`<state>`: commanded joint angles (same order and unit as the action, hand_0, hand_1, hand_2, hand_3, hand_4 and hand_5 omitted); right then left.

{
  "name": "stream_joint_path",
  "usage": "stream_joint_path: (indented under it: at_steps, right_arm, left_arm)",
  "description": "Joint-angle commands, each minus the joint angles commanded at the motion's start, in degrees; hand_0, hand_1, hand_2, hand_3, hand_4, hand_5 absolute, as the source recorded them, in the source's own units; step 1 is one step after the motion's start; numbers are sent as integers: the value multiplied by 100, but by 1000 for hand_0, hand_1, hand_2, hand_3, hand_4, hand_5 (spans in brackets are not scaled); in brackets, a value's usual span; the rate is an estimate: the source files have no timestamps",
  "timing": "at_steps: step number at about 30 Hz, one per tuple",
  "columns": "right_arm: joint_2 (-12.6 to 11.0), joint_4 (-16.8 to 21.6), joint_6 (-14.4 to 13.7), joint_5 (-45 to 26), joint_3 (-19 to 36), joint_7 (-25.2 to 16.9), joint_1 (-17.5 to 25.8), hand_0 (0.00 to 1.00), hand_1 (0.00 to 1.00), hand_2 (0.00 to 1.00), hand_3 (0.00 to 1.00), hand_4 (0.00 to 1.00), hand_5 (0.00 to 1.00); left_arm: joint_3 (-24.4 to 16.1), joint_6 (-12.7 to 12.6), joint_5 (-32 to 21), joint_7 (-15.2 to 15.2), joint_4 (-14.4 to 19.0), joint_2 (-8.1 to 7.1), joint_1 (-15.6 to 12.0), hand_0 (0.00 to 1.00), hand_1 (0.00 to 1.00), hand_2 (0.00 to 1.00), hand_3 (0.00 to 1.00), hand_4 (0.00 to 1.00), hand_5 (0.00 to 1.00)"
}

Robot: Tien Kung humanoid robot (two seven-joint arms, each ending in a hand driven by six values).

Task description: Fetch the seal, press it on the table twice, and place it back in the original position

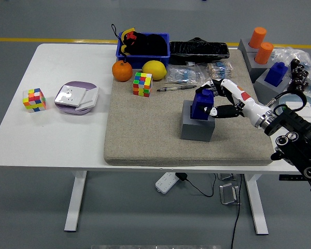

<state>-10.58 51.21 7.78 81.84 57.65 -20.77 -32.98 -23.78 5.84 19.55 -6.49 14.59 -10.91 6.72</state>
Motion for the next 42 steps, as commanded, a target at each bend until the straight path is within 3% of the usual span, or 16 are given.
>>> stream_joint_path:
  at_steps: [24, 25, 30, 31, 42]
  right_arm:
    - [59, -57, -6, -17, -98, -29, -17, 467, 386, 402, 450, 642, 2]
    - [60, -61, 6, -20, -96, -31, -17, 498, 431, 445, 505, 603, 2]
    - [63, -69, 42, -26, -88, -43, -15, 498, 431, 445, 505, 603, 2]
    - [63, -71, 55, -29, -86, -45, -15, 643, 586, 563, 645, 786, 2]
    - [69, -81, 109, -35, -82, -68, -24, 677, 639, 605, 687, 819, 2]
  left_arm:
    - [23, 3, -3, -2, 0, -9, 6, 816, 817, 788, 837, 802, 404]
    - [18, 2, 0, -1, 0, -8, 5, 816, 818, 789, 837, 802, 405]
    - [3, 3, 8, 1, 0, -3, 6, 816, 818, 789, 837, 802, 405]
    - [2, 4, 9, 1, 0, -2, 6, 816, 817, 788, 836, 802, 405]
    - [-11, 6, 11, 1, -3, 9, 11, 816, 817, 789, 836, 803, 407]
